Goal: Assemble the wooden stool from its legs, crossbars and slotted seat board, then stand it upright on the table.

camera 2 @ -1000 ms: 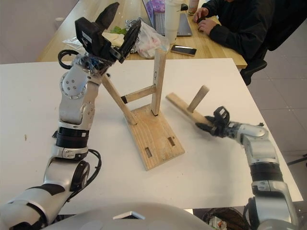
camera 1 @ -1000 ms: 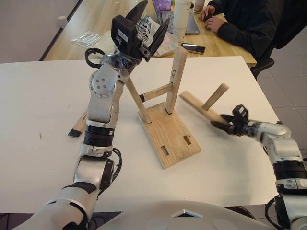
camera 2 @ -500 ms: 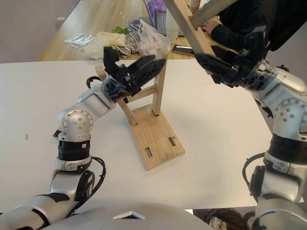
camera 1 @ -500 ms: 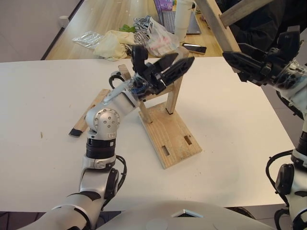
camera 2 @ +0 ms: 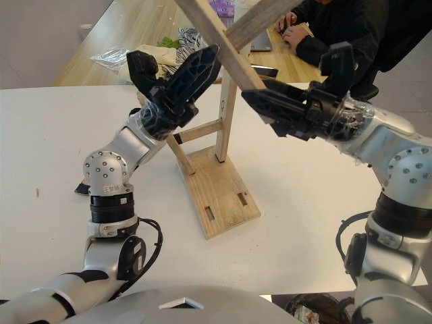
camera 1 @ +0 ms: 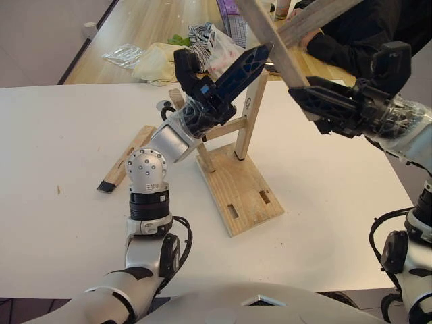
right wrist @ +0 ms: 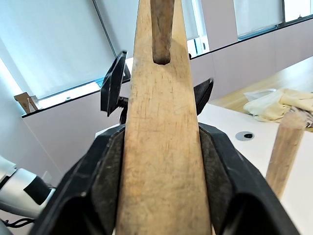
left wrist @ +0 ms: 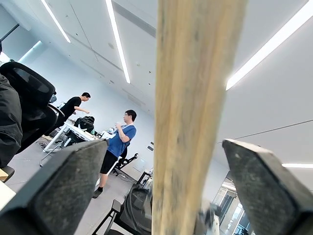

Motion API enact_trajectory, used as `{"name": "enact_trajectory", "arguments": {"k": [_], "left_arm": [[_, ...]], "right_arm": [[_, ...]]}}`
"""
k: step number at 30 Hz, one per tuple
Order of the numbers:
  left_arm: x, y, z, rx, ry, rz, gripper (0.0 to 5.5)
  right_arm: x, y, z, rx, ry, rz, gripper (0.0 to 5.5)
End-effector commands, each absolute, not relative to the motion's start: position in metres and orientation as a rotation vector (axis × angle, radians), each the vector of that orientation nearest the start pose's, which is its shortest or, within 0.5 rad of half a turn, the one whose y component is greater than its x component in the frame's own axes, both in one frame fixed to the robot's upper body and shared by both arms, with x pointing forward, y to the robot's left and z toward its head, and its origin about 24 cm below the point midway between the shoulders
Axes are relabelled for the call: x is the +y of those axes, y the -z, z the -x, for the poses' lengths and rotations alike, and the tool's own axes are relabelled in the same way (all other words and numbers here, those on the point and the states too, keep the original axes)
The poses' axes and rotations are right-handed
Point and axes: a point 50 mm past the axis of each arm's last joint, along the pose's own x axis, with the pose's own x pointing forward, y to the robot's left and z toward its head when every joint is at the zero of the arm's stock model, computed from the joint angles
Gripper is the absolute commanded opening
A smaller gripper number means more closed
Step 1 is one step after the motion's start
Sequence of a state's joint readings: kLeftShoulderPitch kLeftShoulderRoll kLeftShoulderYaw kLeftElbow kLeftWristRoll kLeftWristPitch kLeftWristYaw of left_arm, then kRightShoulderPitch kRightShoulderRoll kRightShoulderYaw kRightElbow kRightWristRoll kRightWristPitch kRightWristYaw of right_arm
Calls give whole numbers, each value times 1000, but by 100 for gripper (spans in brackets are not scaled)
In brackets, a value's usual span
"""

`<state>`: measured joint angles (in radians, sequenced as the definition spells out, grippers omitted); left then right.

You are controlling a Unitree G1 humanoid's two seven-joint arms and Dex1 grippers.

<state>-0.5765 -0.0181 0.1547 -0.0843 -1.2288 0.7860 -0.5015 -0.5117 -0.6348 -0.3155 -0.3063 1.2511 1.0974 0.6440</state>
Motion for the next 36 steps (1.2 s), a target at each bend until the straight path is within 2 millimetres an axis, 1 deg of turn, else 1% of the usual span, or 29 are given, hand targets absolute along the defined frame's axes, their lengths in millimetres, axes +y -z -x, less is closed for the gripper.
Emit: {"name": "enact_trajectory", "arguments": {"k": [1,7,9,10,15,18,22,23,25,27,28,30,31,33,36], "left_arm": [[64,-217,-285,-161,1346,1057,412],[61,-218,-282,-161,1365,1050,333],[59,-217,-282,-154,1370,1038,293],[57,-217,-282,-150,1374,1031,287],[55,-214,-281,-151,1371,1002,216],[59,-213,-280,-171,1361,989,209],[66,-210,-278,-213,1304,930,208],[68,-209,-276,-219,1293,911,208],[72,-207,-273,-228,1266,877,208],[82,-201,-271,-226,1207,807,208],[88,-197,-270,-221,1175,768,208],[99,-189,-269,-208,1121,683,208],[106,-184,-266,-193,1097,638,208],[115,-172,-257,-148,1074,572,208],[121,-148,-241,-43,1063,547,208]], "right_arm": [[-173,-227,-249,94,-1215,-402,201],[-172,-224,-247,117,-1216,-429,201],[-170,-223,-246,123,-1217,-434,201],[-169,-223,-246,124,-1218,-435,201],[-168,-224,-246,126,-1223,-442,201],[-167,-223,-245,133,-1228,-441,201],[-164,-221,-244,138,-1227,-442,201],[-164,-220,-243,143,-1223,-445,238],[-168,-218,-244,152,-1206,-449,267],[-182,-211,-244,177,-1175,-476,298],[-193,-203,-243,212,-1158,-487,317],[-218,-184,-236,283,-1122,-504,319],[-233,-173,-235,308,-1065,-519,319],[-255,-157,-234,320,-962,-541,319],[-273,-144,-232,312,-865,-558,319]]}}
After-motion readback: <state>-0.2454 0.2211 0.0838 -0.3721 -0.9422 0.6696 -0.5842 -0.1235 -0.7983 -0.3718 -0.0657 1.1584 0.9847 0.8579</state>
